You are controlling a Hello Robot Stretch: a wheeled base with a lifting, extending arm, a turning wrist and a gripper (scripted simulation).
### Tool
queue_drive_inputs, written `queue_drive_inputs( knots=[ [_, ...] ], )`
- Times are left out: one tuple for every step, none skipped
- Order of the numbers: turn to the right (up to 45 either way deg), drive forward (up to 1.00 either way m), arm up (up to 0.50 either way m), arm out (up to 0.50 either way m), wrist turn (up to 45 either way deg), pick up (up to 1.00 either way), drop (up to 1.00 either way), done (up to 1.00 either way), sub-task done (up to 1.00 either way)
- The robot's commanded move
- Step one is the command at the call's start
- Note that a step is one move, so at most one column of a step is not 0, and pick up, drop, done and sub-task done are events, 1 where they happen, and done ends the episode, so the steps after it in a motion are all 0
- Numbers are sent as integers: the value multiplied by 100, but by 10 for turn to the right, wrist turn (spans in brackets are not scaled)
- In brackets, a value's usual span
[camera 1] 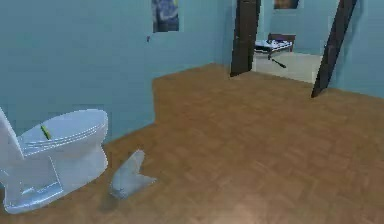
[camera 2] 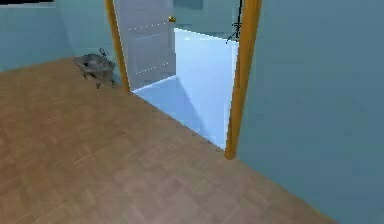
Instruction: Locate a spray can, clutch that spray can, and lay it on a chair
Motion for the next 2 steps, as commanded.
queue_drive_inputs(
  knots=[
    [420,0,0,0,0,0,0,0,0],
    [0,25,0,0,0,0,0,0,0]
  ],
)
